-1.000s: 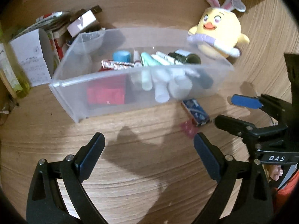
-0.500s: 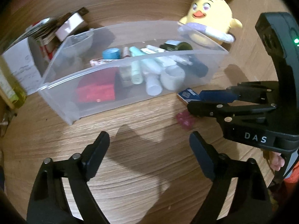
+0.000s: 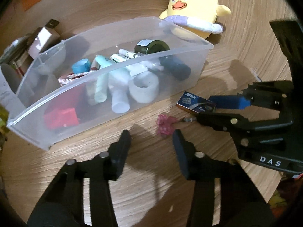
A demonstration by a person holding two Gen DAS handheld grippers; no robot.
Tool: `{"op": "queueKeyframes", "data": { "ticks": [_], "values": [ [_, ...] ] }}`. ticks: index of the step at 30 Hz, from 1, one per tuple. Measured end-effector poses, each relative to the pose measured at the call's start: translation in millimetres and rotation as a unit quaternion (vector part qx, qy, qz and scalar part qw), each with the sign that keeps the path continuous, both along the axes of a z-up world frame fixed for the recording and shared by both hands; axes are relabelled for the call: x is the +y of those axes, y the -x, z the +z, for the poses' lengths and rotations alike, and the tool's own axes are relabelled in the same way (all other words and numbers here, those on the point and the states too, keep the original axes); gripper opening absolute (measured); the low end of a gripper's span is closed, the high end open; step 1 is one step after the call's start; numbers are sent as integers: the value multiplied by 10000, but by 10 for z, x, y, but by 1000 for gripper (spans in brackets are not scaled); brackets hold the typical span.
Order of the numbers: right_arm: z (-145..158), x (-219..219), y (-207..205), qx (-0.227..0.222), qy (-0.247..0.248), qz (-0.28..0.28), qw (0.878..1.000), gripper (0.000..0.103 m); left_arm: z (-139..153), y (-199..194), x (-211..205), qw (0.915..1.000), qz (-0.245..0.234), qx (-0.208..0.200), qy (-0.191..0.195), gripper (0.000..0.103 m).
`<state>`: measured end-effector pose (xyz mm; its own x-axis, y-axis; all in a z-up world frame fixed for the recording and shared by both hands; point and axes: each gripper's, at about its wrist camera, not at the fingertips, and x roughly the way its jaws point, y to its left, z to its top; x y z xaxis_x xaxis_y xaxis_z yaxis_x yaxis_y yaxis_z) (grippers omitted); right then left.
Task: Organize objects
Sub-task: 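Move both open tools back toward the blue staple box and pink clip, then grasp the blue Max staple box with right tool while left grasps pink hair clip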
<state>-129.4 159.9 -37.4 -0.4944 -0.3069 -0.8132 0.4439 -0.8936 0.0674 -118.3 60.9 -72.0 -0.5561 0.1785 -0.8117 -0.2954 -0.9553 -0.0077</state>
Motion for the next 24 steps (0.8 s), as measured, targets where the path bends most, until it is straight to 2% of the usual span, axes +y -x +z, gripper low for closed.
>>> {"op": "queueKeyframes", "data": {
  "ticks": [10,16,19,22,24],
  "values": [
    [29,106,-135,6,-12,26,10000,26,25,39,17,9998,-161,-122,-38,42],
    [50,82,-27,-34,157,-44,9999,31,43,160,106,9994,-261,-227,-82,43],
    [23,41,49,-104,175,-9,9998,33,35,215,153,9994,-304,-137,59,43],
    [9,52,95,-185,350,66,9992,34,43,261,124,9992,-365,-153,-113,43],
    [1,31,104,-155,307,96,9994,34,45,266,118,9990,-384,-129,-176,37]
  ]
}}
